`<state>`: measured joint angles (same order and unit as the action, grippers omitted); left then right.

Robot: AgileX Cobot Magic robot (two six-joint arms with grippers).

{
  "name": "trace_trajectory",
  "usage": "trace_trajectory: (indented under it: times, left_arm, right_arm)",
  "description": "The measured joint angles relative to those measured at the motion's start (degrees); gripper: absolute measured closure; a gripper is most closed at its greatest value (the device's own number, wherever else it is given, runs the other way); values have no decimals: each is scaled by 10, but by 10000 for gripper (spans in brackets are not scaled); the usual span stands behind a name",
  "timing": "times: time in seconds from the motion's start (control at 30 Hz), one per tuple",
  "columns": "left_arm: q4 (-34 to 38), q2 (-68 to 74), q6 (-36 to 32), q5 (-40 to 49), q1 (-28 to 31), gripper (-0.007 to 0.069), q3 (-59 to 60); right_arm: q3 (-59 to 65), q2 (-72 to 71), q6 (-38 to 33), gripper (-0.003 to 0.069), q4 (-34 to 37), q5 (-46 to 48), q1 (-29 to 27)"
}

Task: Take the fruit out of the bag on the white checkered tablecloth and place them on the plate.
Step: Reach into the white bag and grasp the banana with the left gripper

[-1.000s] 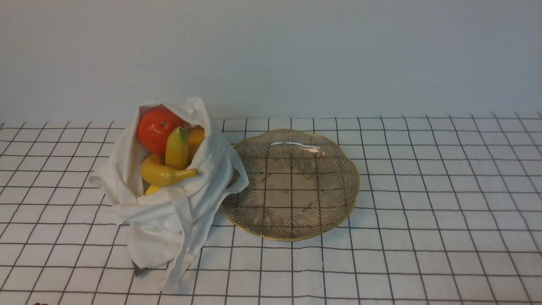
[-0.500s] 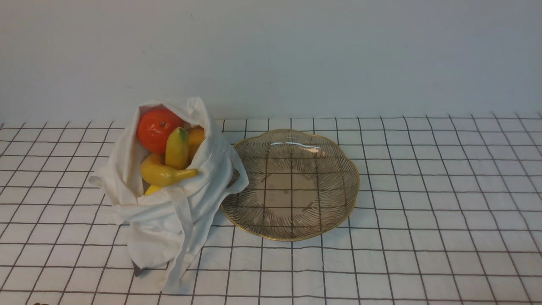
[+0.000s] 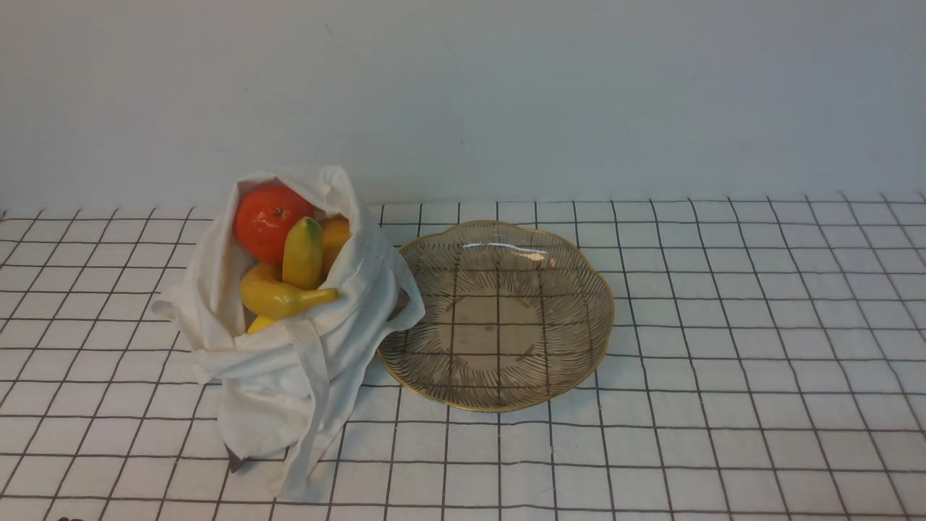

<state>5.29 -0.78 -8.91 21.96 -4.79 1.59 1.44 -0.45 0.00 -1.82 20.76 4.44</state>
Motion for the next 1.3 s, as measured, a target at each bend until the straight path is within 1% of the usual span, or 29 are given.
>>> trace_trajectory:
  times: [0.57,0.67,0.7,0.8,0.87,0.9,0.93,0.97,1.0,1.03,1.07,1.13,1.23,1.27,1.3]
  left_arm:
    - [0,0,0,0,0,632,0]
    - [20,0,6,0,0,632,0]
    - [45,0,17,0,0,632,0]
    - [161,0,75,0,0,632,0]
    - [269,0,122,0,0,632,0]
    - [339,0,144,-1,0,632,0]
    - [356,0,146,-1,0,632,0]
    - [408,0,149,-7,0,632,0]
    - [414,0,149,-9,0,632,0]
    - [449,0,135,-26,0,632,0]
    - [452,0,132,-28,0,632,0]
    - [484,0,89,-55,0,632,0]
    - [508,0,60,-56,0,632,-6]
    - [511,0,35,-48,0,632,-17]
    - [511,2,-11,-42,0,632,-59]
  right_arm:
    - [0,0,0,674,-1,0,0]
    - [0,0,0,674,-1,0,0]
    - [0,0,0,674,-1,0,0]
    - [0,0,0,674,-1,0,0]
    - [0,0,0,674,-1,0,0]
    - [0,0,0,674,-1,0,0]
    - [0,0,0,674,-1,0,0]
    - [0,0,0,674,-1,0,0]
    - [0,0,0,674,-1,0,0]
    - [0,0,0,674,-1,0,0]
    - [0,0,0,674,-1,0,0]
    - [0,0,0,674,-1,0,0]
    - [0,0,0,674,-1,0,0]
    - [0,0,0,674,-1,0,0]
    - [0,0,0,674,-1,0,0]
